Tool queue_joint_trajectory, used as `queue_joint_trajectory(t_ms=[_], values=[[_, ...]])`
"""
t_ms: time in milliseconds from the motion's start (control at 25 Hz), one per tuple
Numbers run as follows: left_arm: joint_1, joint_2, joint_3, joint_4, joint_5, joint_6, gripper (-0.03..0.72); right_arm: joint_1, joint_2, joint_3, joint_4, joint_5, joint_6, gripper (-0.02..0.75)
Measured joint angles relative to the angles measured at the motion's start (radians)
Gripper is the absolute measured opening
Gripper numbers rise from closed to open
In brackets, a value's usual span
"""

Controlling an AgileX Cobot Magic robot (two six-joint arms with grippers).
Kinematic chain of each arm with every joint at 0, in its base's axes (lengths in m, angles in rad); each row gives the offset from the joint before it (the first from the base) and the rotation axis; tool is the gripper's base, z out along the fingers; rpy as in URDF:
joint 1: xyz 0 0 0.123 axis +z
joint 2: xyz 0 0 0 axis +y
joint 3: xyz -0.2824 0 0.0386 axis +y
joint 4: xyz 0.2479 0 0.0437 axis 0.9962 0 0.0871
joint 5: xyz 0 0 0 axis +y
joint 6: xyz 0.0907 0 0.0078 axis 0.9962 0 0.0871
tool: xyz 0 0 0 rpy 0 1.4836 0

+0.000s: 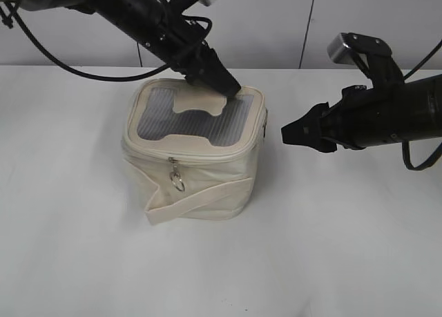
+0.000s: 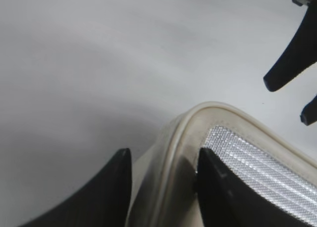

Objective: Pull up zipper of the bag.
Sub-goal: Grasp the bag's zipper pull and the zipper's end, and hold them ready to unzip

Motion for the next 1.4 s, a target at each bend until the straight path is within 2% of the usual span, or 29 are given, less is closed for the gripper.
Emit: queue_joint_trajectory(t_ms=[80,200,280,440,560,680,760,960,1400], values=[[0.0,0.01,-0.002,-0.004,0.006,-0.011,0.302,0.0,0.001,0.0,0.002,0.0,0.0,0.327],[0.0,0.01,-0.003,0.006,0.02,-0.017,0.106,0.0,0.001,0.0,0.003,0.0,0.0,0.327],[0.0,0.011,-0.003,0.01,0.024,-0.019,0.045,0.0,0.003,0.0,0.003,0.0,0.0,0.327],[0.0,0.011,-0.003,0.011,0.023,-0.03,0.045,0.0,0.057,0.0,0.034,0.0,-0.016,0.327],[0.0,0.011,-0.003,0.009,0.023,-0.043,0.045,0.007,0.121,0.0,0.138,0.006,-0.118,0.327],[0.0,0.011,-0.003,0.009,0.021,-0.054,0.043,0.029,0.169,-0.001,0.289,0.036,-0.268,0.327],[0.0,0.011,-0.003,0.009,0.021,-0.058,0.043,0.053,0.185,-0.011,0.32,0.038,-0.325,0.327],[0.0,0.009,-0.003,0.013,0.014,-0.061,0.042,0.088,0.194,-0.041,0.338,-0.025,-0.353,0.327],[0.0,0.008,-0.003,0.021,0.003,-0.064,0.042,0.089,0.225,-0.115,0.341,-0.054,-0.356,0.327]])
